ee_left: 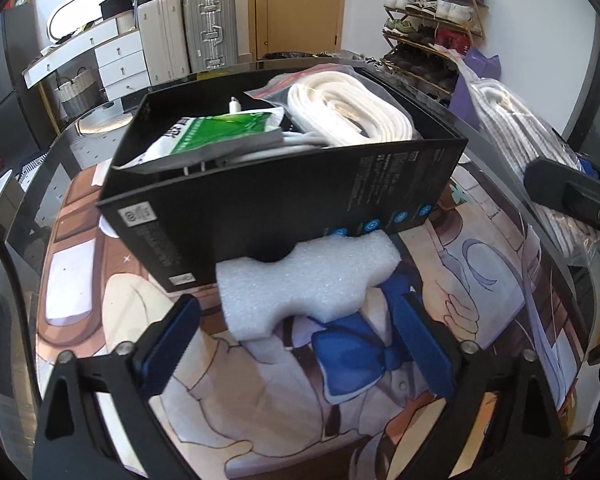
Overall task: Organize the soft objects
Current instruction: 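Grasp the white foam piece with the left gripper while the right gripper holds the adidas bag, then carry the foam piece and adidas bag over the black box with both grippers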
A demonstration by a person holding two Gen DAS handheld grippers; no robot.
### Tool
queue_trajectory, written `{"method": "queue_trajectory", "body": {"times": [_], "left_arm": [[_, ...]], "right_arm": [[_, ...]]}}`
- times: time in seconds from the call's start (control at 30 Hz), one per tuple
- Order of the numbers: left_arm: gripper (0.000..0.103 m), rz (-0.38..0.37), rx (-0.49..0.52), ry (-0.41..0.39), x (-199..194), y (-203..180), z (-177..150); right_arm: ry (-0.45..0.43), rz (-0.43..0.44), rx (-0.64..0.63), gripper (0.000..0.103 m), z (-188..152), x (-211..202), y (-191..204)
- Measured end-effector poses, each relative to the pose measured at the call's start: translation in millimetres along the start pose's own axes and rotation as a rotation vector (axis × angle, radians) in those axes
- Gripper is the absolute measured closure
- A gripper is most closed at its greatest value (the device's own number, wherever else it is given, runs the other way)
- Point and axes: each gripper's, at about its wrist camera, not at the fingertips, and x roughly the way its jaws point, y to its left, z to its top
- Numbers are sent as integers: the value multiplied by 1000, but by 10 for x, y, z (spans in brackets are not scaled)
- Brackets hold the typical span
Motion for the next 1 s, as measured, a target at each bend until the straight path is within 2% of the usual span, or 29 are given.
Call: {"method": "queue_trajectory", "body": {"times": [0.07,0.13,0.23,0.47,0.8,1.0], "left_arm": [[19,6,4,5,12,-9,5],[35,1,7,-7,-8,-14,7],[35,-31,12,-20,-50,-6,-21],[36,-55,23,-84,-350,63,-82],[36,-39,-22,-207,-884,367,69],[35,-5,-47,-247,-974,516,252]], "right_arm": [[3,0,-3,55,-2,13,11],[6,2,-6,55,6,30,21],[8,-1,-9,55,15,40,20],[1,-3,-17,55,14,41,29],[-18,2,-28,55,40,41,32],[-18,2,-31,55,143,126,25]]}}
